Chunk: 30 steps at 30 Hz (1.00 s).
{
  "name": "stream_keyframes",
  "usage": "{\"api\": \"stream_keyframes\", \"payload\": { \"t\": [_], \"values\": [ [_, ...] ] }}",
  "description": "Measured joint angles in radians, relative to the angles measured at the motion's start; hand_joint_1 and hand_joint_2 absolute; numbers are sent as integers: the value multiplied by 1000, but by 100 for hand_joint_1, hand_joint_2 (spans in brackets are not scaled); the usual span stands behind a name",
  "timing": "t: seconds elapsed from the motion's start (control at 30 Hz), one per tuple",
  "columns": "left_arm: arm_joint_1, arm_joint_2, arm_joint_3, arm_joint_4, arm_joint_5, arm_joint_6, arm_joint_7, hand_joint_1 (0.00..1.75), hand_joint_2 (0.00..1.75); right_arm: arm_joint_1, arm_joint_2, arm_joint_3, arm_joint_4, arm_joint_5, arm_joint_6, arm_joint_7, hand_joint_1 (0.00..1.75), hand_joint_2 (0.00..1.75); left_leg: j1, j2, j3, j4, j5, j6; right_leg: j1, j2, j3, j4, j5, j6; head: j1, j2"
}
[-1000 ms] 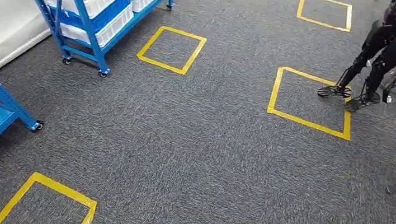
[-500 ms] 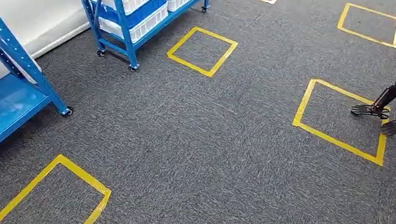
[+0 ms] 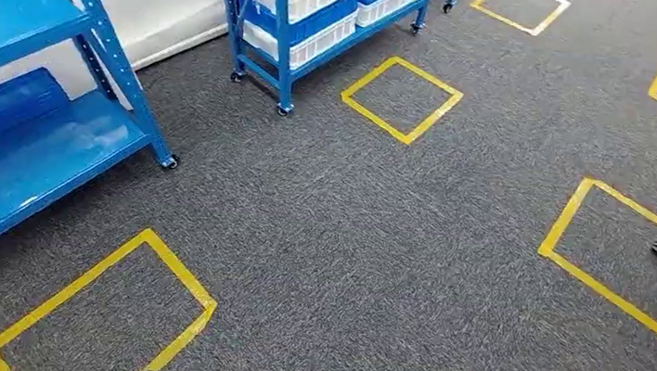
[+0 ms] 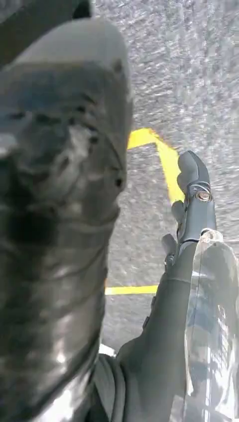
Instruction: Take the parts from the cabinet and place them on the table.
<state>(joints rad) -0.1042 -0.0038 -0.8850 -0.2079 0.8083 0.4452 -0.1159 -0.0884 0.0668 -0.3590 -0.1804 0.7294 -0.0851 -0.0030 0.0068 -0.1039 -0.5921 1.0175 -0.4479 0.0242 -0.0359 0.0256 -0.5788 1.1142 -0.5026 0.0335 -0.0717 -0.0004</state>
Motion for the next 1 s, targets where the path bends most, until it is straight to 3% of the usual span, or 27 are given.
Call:
{"api": "stream_keyframes", "payload": {
  "t": [0.03,0.07,0.13,0.2,0.23,0.27,0.3,0.33,0.37,0.4,0.43,0.5,0.53,0.57,0.6,0.7,0.73,0.77,0.8,0.83,0.87,0.9,0.93,1.0],
  "values": [
    [0,0,0,0,0,-2,-3,0,0,2,0,0,0,0,-2,3,0,0,2,-11,-10,11,-6,-8,-10,64,14,-29,-12,9,1,0],
    [-7,1,0,0,0,-2,-1,0,0,3,1,0,2,0,-5,6,0,0,-3,-24,-25,38,-12,-17,-9,87,5,-40,-11,1,6,0],
    [-6,1,0,0,-1,-3,11,0,0,1,1,0,2,0,-11,7,0,0,2,-45,-29,23,-4,-24,0,59,6,-30,-13,-13,4,0],
    [-1,1,0,0,-1,-2,23,0,0,-1,3,0,2,0,-16,7,0,0,6,-67,-36,26,-4,-32,-5,27,17,-37,-9,-27,3,0],
    [3,-1,0,0,-1,-2,31,0,0,1,0,0,2,2,-18,7,0,0,-1,-3,-43,50,-17,-34,-2,16,23,-40,-9,-33,0,0],
    [2,-2,0,0,-4,-2,42,0,0,2,0,0,2,4,-20,6,0,0,-2,54,-74,110,-49,-36,3,1,24,-41,-10,-37,-10,0],
    [-2,-2,-1,0,-5,-2,48,0,0,3,0,0,2,5,-21,6,0,0,0,82,-115,189,-83,-38,9,-15,24,-41,-12,-42,-7,0],
    [-5,-3,-1,0,-11,-2,60,0,0,3,0,0,2,5,-23,6,0,0,0,93,-160,275,-117,-37,15,-35,25,-41,-14,-45,-9,0],
    [-7,-3,-2,0,-12,-2,63,0,0,3,0,0,2,5,-25,6,0,0,0,97,-188,326,-131,-35,18,-49,25,-41,-16,-47,-8,0],
    [-6,-4,-3,0,-12,-2,66,0,0,3,0,0,2,5,-26,7,0,0,0,97,-198,341,-126,-33,21,-63,27,-41,-18,-49,-8,0],
    [-4,-4,-3,0,-12,-2,66,0,0,3,0,0,2,5,-27,7,0,0,-1,97,-188,317,-101,-28,24,-75,29,-41,-20,-50,-8,0],
    [-1,-4,-3,0,-12,0,61,0,0,3,0,0,2,8,-28,12,0,0,-8,105,-119,186,-26,-14,26,-97,37,-41,-27,-51,-8,0],
    [-1,-4,-3,0,-11,1,57,0,0,3,0,0,2,10,-29,15,0,0,-18,136,-60,80,19,-1,27,-109,45,-42,-32,-50,-8,0],
    [-4,-4,-3,0,-11,1,52,0,0,2,0,0,2,10,-31,19,0,0,-33,191,-41,48,-8,5,26,-119,48,-49,-33,-48,-7,0],
    [-7,-4,-3,0,-11,2,43,0,0,0,0,0,2,10,-33,23,0,0,-39,202,-33,28,-2,8,32,-129,52,-49,-37,-42,-9,0],
    [-6,-4,-5,0,-6,2,34,0,0,-3,0,0,2,10,-34,36,0,0,-44,158,-29,9,2,16,29,-164,74,-72,-37,-26,-11,0],
    [-3,-5,-5,0,-3,2,32,0,0,-4,0,0,1,11,-35,40,0,0,-26,146,-9,-10,12,18,28,-157,79,-75,-45,-18,-9,0],
    [-2,-7,-6,0,-3,3,31,0,0,-4,-2,0,1,14,-37,42,0,0,-28,135,1,-21,14,18,27,-99,74,-51,-56,-15,-6,0],
    [-4,-6,-7,0,-3,3,32,0,0,-4,-2,0,1,15,-41,42,0,0,-26,126,3,-23,16,25,26,-58,42,11,-88,-14,-5,0],
    [-9,-6,-8,0,-3,3,32,0,0,-3,-2,0,1,15,-46,42,0,0,-25,111,3,-23,15,29,25,-41,-3,91,-121,-12,-2,0],
    [-13,-6,-9,0,-3,3,34,0,0,1,-2,0,1,15,-50,42,0,0,-25,95,3,-22,13,30,23,-36,-47,165,-145,-10,-1,0],
    [-13,-8,-11,0,-3,3,35,0,0,3,-2,0,1,17,-52,42,0,0,-25,78,4,-21,12,32,23,-34,-80,211,-149,-8,-3,0],
    [-12,-8,-11,0,-2,3,36,0,0,3,-2,0,1,21,-52,42,0,0,-25,60,7,-20,10,30,23,-33,-90,209,-126,-7,0,0],
    [-5,-8,-12,0,-1,3,42,0,0,4,-5,0,1,24,-53,42,0,0,-22,28,14,-14,5,23,21,-25,-49,88,-27,-6,1,0]
  ]
}}
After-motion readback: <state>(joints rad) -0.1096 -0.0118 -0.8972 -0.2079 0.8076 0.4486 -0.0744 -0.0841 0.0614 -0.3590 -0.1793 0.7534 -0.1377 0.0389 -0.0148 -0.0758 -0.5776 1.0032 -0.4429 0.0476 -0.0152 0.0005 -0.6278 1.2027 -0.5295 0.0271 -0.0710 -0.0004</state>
